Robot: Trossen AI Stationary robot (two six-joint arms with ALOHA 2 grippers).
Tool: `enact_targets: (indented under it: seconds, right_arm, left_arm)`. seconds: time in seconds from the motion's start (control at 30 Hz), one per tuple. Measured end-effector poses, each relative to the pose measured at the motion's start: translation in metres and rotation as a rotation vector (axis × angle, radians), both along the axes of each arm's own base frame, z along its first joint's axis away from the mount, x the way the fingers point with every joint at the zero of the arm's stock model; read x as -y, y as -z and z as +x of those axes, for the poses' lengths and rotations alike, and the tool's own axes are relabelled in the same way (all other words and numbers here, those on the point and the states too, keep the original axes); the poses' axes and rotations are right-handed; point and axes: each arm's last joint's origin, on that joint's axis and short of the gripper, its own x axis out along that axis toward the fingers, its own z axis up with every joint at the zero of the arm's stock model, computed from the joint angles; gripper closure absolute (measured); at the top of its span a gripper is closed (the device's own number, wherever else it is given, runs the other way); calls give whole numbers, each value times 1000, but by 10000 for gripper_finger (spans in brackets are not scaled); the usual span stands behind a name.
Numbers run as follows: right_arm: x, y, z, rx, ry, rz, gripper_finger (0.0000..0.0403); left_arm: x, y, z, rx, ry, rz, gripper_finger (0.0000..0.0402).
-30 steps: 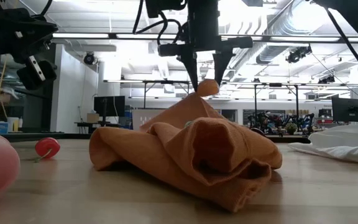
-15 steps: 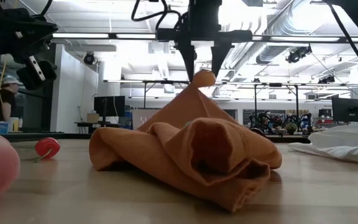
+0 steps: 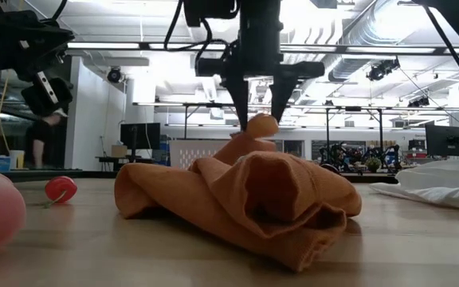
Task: Pick and placing Produce into tupperware
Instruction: Put the orange croissant into the white basket
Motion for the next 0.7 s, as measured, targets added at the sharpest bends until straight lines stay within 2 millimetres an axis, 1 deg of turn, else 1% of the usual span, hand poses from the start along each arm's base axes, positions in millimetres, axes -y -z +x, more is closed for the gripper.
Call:
enact_targets:
  seconds: [0.17,0.37,0.47,0.53,0.7]
  right_arm:
    - [0,8,-2,-13,-9,11,218]
    - [1,7,-11,19,-4,16,218]
    - [3,6,-24,68,26,20,218]
    - [3,6,-33,139,56,27,218]
    - [4,13,-56,281,125,47,218]
  left_arm:
    - [0,0,0,0,3,-4,401]
    - [0,0,0,-1,4,-7,401]
    - [0,0,0,-1,4,-7,401]
    - [0,0,0,0,4,-7,401]
    - [0,0,0,-1,3,-7,401]
